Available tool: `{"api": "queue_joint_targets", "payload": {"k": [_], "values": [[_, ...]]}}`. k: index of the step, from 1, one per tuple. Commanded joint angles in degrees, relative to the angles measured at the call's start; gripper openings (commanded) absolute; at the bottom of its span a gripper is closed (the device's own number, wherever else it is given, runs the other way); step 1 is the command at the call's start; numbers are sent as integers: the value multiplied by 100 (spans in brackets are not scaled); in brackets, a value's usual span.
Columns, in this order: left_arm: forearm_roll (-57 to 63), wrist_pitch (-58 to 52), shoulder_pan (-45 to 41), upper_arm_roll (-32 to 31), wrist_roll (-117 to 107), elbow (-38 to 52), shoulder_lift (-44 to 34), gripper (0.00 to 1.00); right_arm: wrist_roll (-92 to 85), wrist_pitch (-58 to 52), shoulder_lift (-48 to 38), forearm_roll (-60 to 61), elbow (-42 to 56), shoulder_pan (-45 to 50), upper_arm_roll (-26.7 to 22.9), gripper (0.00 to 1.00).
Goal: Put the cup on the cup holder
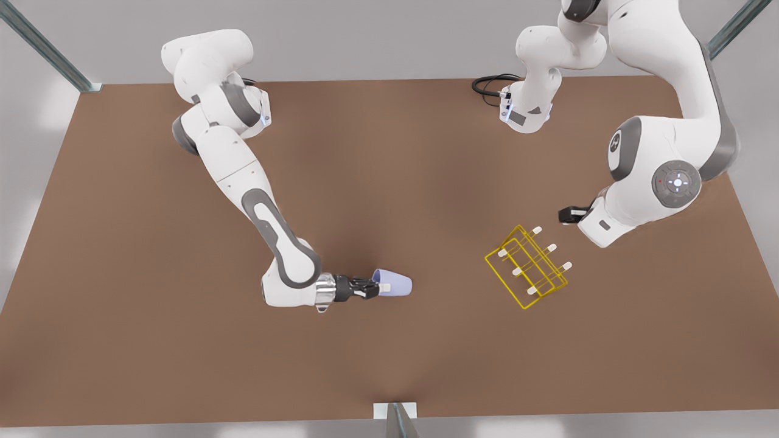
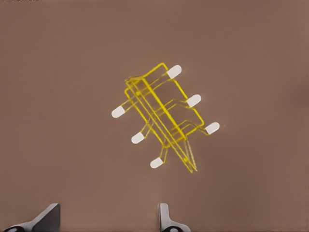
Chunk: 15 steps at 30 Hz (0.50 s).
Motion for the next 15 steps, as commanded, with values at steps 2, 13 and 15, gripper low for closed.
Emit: {"api": "queue_joint_targets", "payload": {"k": [2,13,15], "values": [[-92,44,-88,-622,-3628,7,22,100,-464,-271,32,-34,19,3,-53,21],[-31,1125,-739,-1009,-6310,-186,241,100,-359,-166,-73,-737,-121,-59,-88,100],[-31,1125,-747,-1009,-6318,-186,277,100,-16,-526,-214,-1044,-315,-182,-97,100]]}}
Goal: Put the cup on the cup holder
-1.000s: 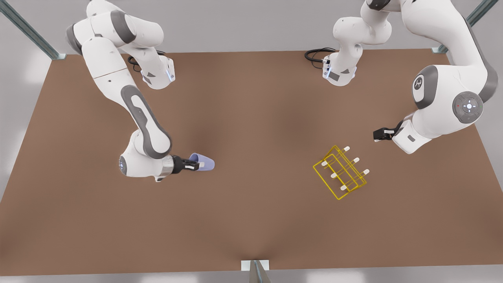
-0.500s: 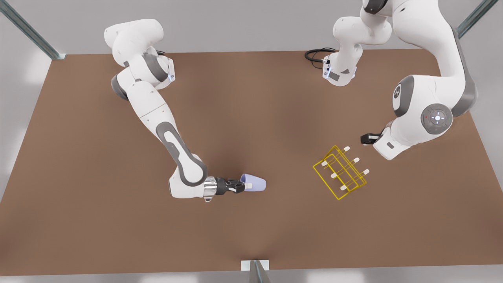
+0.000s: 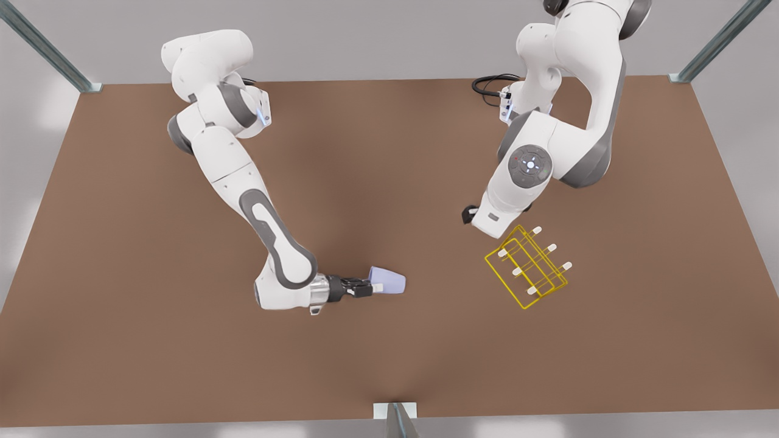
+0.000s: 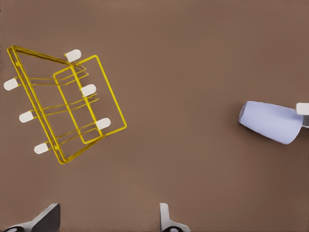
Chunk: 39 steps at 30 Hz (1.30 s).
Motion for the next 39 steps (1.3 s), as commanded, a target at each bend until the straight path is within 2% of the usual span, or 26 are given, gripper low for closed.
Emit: {"api": "queue_joint_targets", "payload": {"k": [1,3,5,6,7,9,12,14,15,17,19,25,34,36,39], "values": [[7,220,-5,-1,-2978,1,12,100,202,-849,-72,-374,-72,-45,-213,100],[-11,237,-14,-1,-2978,1,21,100,193,-1491,-81,-752,-72,-45,-407,100],[-28,343,-14,-10,-3040,-52,21,100,211,-2133,-107,-857,-19,-54,-802,100],[-46,571,-58,-10,-3443,-122,39,100,220,-2379,-318,-875,-28,-150,-1004,100],[-55,729,-58,-10,-3813,-131,83,100,228,-2687,-599,-1498,-37,-291,-1119,100],[-55,738,-75,-10,-3822,-131,109,100,633,-2827,-1547,-3306,-212,-729,-1075,100],[-37,730,-128,-10,-4340,123,504,100,598,-2828,-3560,-5769,-985,-1319,-1057,100],[-37,765,-181,-10,-5226,159,671,100,589,-2336,-4887,-6587,-2013,-1424,-1075,100],[33,984,-339,-1,-6378,702,1233,100,545,-2177,-4994,-6693,-2199,-1390,-1206,100],[489,1107,-822,8,-7328,1942,2411,100,431,-2353,-5029,-6843,-2146,-1354,-1180,100],[745,1660,-1069,-1,-8453,2119,2825,100,18,-2371,-4976,-6667,-2094,-1407,-1180,100],[464,2883,-1016,-10,-10343,2128,3018,100,53,-2397,-4853,-6614,-1944,-1407,-1206,100],[156,2962,-875,8,-11073,2216,3343,100,220,-2344,-4783,-6614,-1927,-1407,-1198,100],[165,3067,-910,-54,-11196,2699,3677,100,202,-2344,-4774,-6605,-1927,-1416,-1206,100],[183,3261,-945,-80,-11100,2813,3765,100,167,-2415,-4739,-6535,-1795,-1425,-1206,100]]}}
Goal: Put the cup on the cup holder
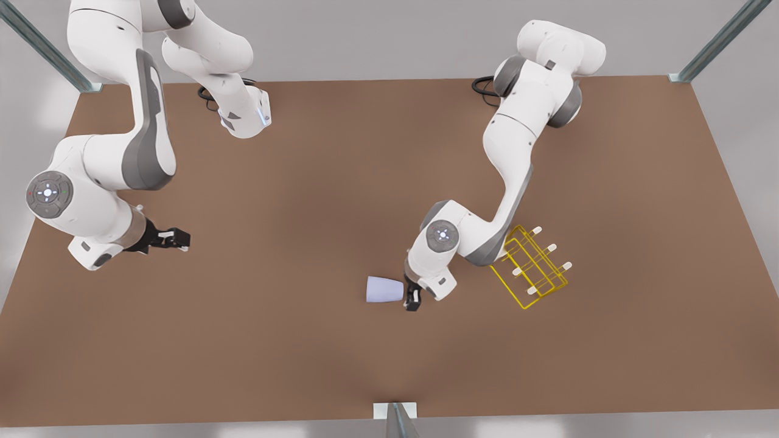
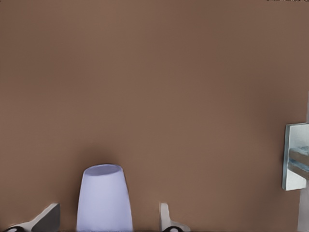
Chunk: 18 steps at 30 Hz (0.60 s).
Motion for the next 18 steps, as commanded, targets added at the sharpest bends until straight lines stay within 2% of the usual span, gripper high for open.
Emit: {"api": "queue_joint_targets", "payload": {"k": [1,4,7,18], "values": [[-16,536,5,-10,-2732,37,89,100,-16,-21,34,48,55,-1,-2,100],[-16,546,66,-10,-2284,2,185,100,1,-21,175,31,257,-1,-2,100],[-16,440,66,-318,-1528,-24,343,100,1,-3,175,31,257,-1,-10,100],[-7,677,110,-467,-1387,-7,537,100,1,23,210,22,274,8,-10,100]]}}
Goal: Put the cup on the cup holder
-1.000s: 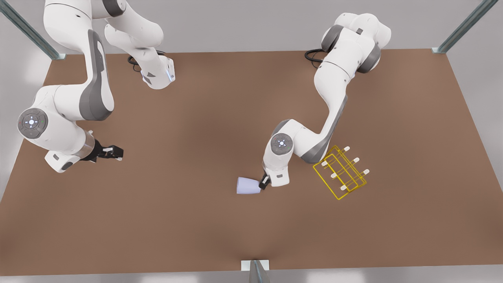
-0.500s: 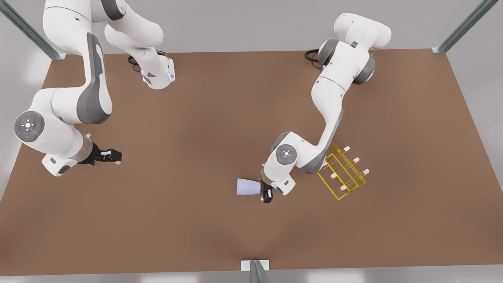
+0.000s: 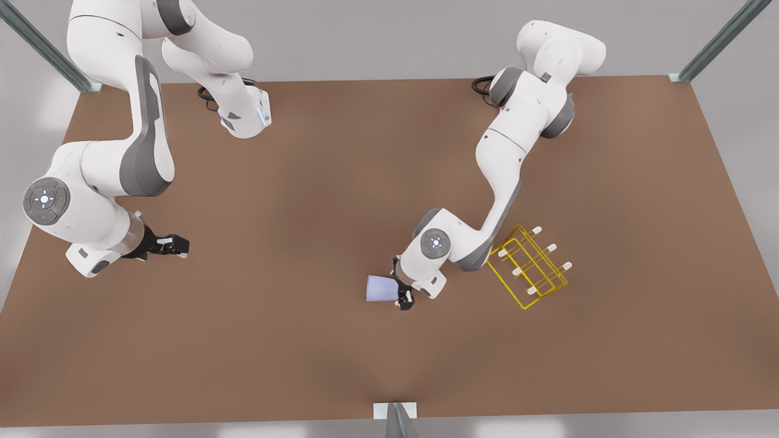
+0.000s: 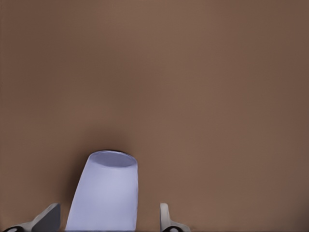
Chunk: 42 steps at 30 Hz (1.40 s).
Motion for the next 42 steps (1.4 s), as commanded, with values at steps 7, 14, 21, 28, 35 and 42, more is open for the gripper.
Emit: {"api": "queue_joint_targets", "payload": {"k": [7,14,21,28,35,42], "values": [[-17,550,106,-130,-362,-58,74,100,8,-22,-4,19,2,4,0,100],[-17,691,106,-209,-371,-67,223,100,0,-39,-4,19,-6,-13,0,100],[-17,849,80,-209,-362,-84,373,100,-9,-30,13,27,2,-4,9,100],[-8,858,62,-209,-362,-84,416,100,-9,5,22,27,2,-4,9,100],[-8,1033,45,-209,-371,-76,504,100,-9,5,22,27,-6,-13,9,100],[1,1016,-43,-209,-371,-207,531,100,-9,14,22,27,2,-13,9,100]]}}
